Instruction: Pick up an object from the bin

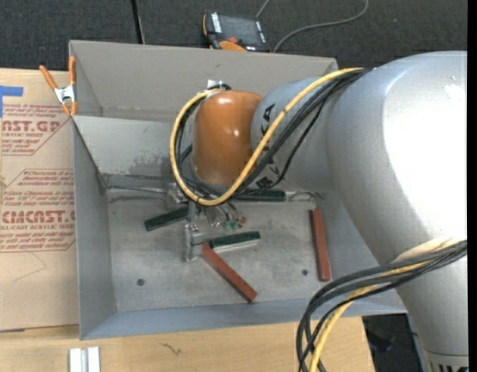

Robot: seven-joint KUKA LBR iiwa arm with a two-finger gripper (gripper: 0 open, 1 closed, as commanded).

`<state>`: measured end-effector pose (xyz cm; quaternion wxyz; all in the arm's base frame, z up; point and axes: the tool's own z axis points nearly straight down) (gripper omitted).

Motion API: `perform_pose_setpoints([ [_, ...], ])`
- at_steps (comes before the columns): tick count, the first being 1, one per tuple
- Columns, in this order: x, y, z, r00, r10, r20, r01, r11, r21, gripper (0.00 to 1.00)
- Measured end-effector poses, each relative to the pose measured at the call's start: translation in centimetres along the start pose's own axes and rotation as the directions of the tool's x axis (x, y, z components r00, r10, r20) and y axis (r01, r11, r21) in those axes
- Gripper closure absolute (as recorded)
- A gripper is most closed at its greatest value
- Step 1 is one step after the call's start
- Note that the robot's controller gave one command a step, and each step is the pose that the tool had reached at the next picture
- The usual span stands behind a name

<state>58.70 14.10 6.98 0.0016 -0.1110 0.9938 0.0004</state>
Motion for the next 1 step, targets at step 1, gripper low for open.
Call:
perform_pose_setpoints([
  [1,0.00,0.00,-0.09,1.000,0.001,-0.001,-0.001,1.000,-0.001,1.00],
])
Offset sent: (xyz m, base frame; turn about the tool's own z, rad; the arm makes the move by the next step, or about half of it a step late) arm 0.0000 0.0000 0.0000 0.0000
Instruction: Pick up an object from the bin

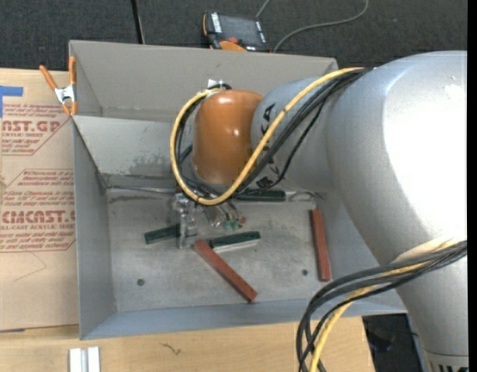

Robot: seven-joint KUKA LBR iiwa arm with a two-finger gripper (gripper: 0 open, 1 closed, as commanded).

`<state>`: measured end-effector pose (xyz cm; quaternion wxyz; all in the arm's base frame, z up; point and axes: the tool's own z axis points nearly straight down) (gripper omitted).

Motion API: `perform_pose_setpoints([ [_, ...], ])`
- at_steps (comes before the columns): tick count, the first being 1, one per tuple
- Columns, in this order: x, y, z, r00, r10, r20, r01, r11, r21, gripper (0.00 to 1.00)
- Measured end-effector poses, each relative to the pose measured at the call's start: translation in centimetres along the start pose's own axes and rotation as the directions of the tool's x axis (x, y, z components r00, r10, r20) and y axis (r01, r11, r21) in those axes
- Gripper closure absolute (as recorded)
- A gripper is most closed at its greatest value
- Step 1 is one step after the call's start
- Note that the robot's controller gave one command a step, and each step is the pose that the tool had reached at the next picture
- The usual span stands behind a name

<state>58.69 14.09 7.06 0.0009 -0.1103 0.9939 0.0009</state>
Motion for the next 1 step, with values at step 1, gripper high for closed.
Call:
perform_pose_setpoints([
  [1,1.24,2.47,-13.02,1.000,0.013,0.009,-0.013,1.000,-0.001,1.00],
])
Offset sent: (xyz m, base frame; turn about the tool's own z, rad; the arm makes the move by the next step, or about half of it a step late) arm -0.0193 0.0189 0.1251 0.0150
